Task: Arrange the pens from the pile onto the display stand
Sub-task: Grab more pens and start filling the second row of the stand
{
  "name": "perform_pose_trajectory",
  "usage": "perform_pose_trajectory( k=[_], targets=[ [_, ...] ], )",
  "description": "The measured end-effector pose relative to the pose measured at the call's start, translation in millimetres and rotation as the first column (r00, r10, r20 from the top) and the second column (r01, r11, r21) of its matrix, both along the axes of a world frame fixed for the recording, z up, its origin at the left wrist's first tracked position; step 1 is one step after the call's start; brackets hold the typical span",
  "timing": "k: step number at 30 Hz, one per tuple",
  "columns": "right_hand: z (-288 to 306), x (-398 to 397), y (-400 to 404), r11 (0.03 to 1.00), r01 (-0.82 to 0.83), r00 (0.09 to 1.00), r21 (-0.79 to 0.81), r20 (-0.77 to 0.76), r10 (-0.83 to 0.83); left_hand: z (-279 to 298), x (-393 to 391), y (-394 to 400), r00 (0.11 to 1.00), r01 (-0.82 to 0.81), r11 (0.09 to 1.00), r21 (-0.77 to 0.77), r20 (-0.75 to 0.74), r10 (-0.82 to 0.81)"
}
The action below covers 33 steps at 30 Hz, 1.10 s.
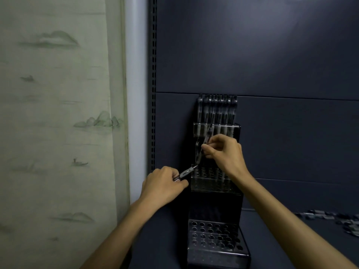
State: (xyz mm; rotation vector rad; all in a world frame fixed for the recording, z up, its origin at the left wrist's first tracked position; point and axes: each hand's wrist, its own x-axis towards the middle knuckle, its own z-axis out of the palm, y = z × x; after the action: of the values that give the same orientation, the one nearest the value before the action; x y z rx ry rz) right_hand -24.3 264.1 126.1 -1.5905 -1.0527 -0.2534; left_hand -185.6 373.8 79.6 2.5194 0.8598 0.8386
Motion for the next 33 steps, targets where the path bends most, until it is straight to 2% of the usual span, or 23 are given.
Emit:
perform_pose_trajectory(
  k=[4,9,17,23,33],
  targets=[
    [0,0,3,1.000,0.012,1.000,-0.001,0.022,-0.012,-3,0,3,1.000,0.004,1.000,-0.007,0.019,-0.004],
    [-5,-1,8,0.996,0.058,0.991,-0.075,0.121,-0.048,-2,0,4,0.999,0.010,1.000,0.003,0.043,-0.010],
    [-11,-4,10,0.993,0.096,0.984,-0.063,0.154,-0.085,-4,4,0,0.998,0.015,1.000,-0.006,0.066,-0.014],
    [-14,-2,11,0.992,0.116,0.984,-0.044,0.138,-0.109,-6,10,0,0.996,0.026,0.999,-0.019,0.085,-0.025],
    [-25,1,14,0.999,0.040,0.995,0.033,0.091,-0.043,-8,13,9,0.999,0.011,0.995,-0.098,0.054,-0.006]
  ],
)
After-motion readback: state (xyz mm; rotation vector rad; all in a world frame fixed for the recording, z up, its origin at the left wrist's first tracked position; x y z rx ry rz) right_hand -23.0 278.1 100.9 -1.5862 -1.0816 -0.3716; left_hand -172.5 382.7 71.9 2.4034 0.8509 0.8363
